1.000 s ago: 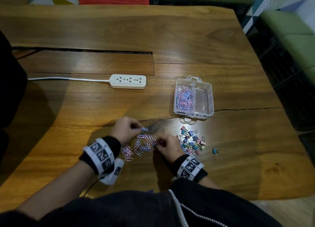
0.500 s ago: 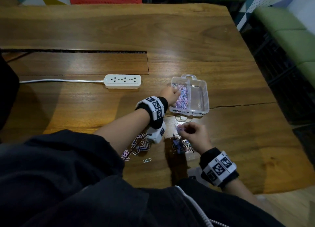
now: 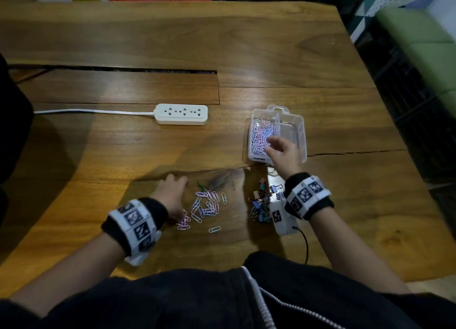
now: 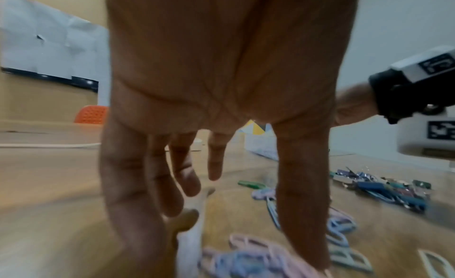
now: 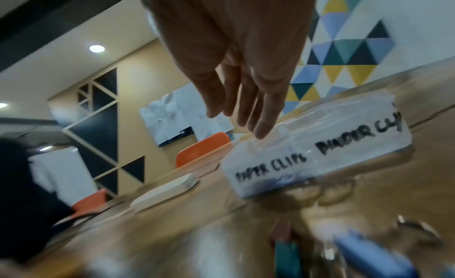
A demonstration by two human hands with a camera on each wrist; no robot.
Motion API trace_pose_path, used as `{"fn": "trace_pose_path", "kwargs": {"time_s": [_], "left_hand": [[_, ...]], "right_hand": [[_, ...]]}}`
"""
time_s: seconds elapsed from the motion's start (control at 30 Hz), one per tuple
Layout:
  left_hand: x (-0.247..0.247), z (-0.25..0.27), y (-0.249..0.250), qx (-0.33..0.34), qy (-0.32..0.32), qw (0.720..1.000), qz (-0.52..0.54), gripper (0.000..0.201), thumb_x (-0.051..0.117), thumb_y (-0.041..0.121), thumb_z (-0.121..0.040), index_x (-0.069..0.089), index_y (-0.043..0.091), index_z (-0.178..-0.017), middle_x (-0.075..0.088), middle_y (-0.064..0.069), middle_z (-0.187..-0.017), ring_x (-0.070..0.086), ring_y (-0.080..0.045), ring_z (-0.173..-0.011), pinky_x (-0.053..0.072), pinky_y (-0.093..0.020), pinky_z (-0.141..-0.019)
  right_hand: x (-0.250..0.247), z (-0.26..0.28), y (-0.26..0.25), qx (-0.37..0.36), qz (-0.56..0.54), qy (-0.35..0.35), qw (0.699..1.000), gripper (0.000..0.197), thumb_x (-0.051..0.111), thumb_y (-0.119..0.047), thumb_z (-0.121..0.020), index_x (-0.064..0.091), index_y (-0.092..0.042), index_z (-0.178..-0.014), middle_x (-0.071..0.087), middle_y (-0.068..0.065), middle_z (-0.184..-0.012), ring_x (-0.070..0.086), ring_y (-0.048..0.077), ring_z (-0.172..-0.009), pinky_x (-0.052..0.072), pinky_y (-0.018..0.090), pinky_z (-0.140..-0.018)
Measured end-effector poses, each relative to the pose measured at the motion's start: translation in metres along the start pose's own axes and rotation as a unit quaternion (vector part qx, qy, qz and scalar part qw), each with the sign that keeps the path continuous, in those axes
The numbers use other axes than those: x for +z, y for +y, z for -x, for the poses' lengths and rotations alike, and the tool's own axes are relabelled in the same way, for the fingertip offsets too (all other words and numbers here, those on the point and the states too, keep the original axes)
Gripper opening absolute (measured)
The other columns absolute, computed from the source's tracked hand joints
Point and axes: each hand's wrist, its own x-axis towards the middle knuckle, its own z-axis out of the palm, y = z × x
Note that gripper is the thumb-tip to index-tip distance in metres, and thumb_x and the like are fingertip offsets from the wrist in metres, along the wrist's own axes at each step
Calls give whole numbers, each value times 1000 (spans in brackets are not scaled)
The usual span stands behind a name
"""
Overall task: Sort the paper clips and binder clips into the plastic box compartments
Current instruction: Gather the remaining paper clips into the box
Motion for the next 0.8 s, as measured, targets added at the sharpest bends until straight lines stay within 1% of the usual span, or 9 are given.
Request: {"fn": "trace_pose_path", "kwargs": {"time_s": [0.1, 0.2, 0.23, 0.3, 0.4, 0.53, 0.63, 0.73, 0.8], "left_hand": [[20, 9, -11, -5, 3, 999, 42, 102, 82, 12, -61, 22, 22, -143, 27, -13, -144, 36, -31, -129, 41, -40, -105], [33, 12, -10, 14, 27, 997, 73, 97, 77, 10, -68, 19, 20, -145, 29, -14, -142, 40, -30, -126, 41, -37, -105], [34, 12, -7, 18, 42, 994, 96, 94, 74, 9, -72, 18, 19, -146, 29, -15, -143, 42, -29, -126, 41, -36, -105], [34, 9, -1, 25, 64, 987, 146, 91, 70, 5, -75, 16, 19, -146, 30, -15, -144, 43, -28, -126, 41, -37, -105], [32, 2, 8, 47, 77, 980, 176, 92, 70, 5, -74, 16, 21, -146, 31, -11, -144, 42, -26, -126, 42, -38, -104], [26, -2, 16, 104, 57, 993, 15, 95, 72, 17, -75, 11, 22, -148, 16, -6, -151, 22, -27, -135, 31, -39, -110], [26, 0, 19, 126, 45, 990, -51, 94, 73, 24, -74, 14, 24, -147, 13, -1, -154, 19, -26, -137, 30, -41, -111], [36, 4, 20, 140, 88, 984, -64, 67, 65, 18, -82, 33, 22, -141, 29, -3, -145, 30, -24, -130, 35, -36, -109], [41, 7, 19, 139, 115, 982, -45, 48, 57, 12, -87, 46, 19, -133, 39, -6, -137, 37, -24, -125, 37, -34, -105]], "right_hand": [[21, 36, 12, -64, 63, -52, 995, 33, 64, -8, -79, 56, -7, -111, 56, 13, -115, 49, 14, -94, 45, 22, -79], [47, 74, 31, -74, 219, -240, 943, 73, 78, -26, -66, 41, -18, -128, 43, 11, -125, 42, 20, -110, 42, 39, -98], [55, 83, 37, -68, 269, -271, 922, 86, 79, -32, -62, 32, -23, -133, 38, 10, -129, 37, 22, -117, 39, 42, -102], [67, 95, 44, -69, 314, -266, 909, 97, 79, -38, -60, 21, -29, -137, 31, 7, -134, 30, 23, -123, 35, 42, -105], [80, 96, 44, -79, 291, -216, 929, 90, 76, -33, -65, 23, -27, -137, 31, 8, -133, 30, 23, -123, 34, 40, -106], [82, 82, 40, -76, 241, -153, 955, 77, 71, -21, -74, 28, -20, -137, 35, 11, -131, 33, 24, -122, 33, 39, -107], [82, 81, 42, -87, 300, -203, 928, 90, 75, -34, -68, 21, -22, -140, 30, 10, -136, 30, 25, -124, 33, 40, -106], [86, 87, 44, -128, 378, -222, 890, 98, 74, -45, -65, 18, -22, -141, 29, 9, -138, 31, 26, -122, 36, 42, -103], [88, 88, 43, -144, 381, -218, 887, 90, 73, -41, -68, 22, -23, -140, 31, 10, -135, 32, 27, -119, 39, 42, -100]]}}
